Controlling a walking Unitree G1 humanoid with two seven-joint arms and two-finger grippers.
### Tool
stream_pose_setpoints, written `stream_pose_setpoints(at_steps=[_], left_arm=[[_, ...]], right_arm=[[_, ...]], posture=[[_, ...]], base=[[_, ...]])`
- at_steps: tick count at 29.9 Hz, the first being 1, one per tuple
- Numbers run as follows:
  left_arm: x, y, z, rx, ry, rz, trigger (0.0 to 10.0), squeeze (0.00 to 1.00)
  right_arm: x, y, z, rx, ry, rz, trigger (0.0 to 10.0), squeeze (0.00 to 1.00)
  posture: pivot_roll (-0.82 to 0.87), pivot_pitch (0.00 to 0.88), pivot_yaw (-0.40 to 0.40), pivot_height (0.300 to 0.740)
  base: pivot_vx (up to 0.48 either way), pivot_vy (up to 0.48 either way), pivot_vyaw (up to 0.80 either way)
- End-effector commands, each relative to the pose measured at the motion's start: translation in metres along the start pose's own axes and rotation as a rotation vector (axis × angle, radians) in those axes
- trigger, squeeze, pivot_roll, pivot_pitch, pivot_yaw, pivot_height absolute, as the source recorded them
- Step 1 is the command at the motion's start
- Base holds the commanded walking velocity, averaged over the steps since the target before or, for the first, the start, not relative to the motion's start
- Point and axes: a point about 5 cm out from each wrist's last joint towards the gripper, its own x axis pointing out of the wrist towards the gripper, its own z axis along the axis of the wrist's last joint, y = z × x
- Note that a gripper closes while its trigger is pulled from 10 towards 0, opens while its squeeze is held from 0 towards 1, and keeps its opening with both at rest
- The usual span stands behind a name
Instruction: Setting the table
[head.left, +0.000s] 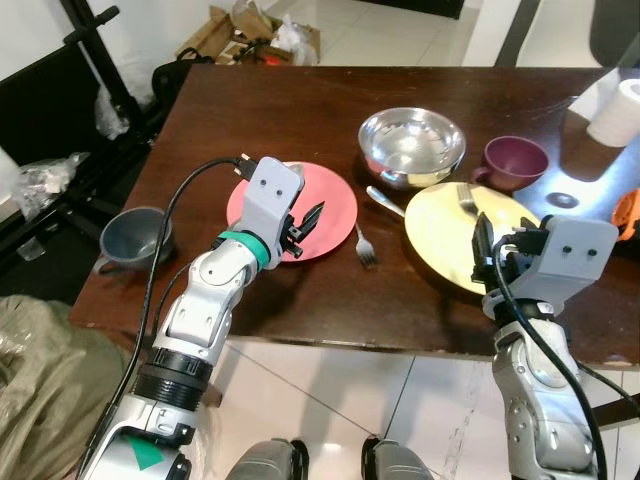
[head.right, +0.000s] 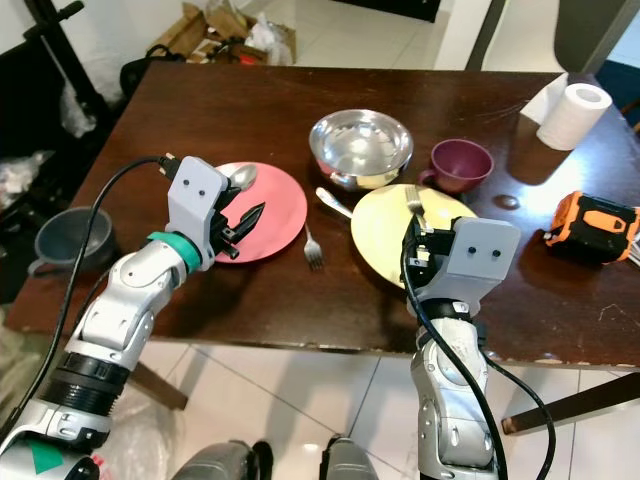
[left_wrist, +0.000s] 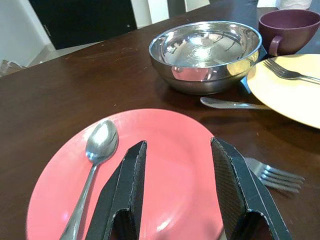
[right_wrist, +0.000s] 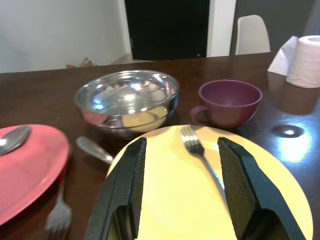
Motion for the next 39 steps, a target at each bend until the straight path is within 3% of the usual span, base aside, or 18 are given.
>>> stream_pose_setpoints(at_steps=[1, 24, 39], left_arm=[[-0.0029, 0.0012, -0.0025, -0.009, 0.005, 0.004, 10.0, 0.0], [-0.002, 0.0029, -0.0015, -0.007, 0.003, 0.01, 10.0, 0.0], [-0.0017, 0.0028, -0.0008, -0.009, -0.001, 0.013, 10.0, 0.0]], right_arm=[[-0.0019, -0.0004, -0.0042, 0.002, 0.017, -0.004, 10.0, 0.0], [-0.002, -0.0005, -0.0042, 0.003, 0.02, -0.005, 10.0, 0.0], [-0.0018, -0.0003, -0.0051, 0.015, 0.029, -0.007, 10.0, 0.0]], posture=[[0.03, 0.0, 0.11, 0.74], [0.02, 0.0, 0.11, 0.74], [0.02, 0.0, 0.109, 0.74]], base=[[-0.285, 0.0, 0.0], [-0.285, 0.0, 0.0], [0.0, 0.0, -0.17]])
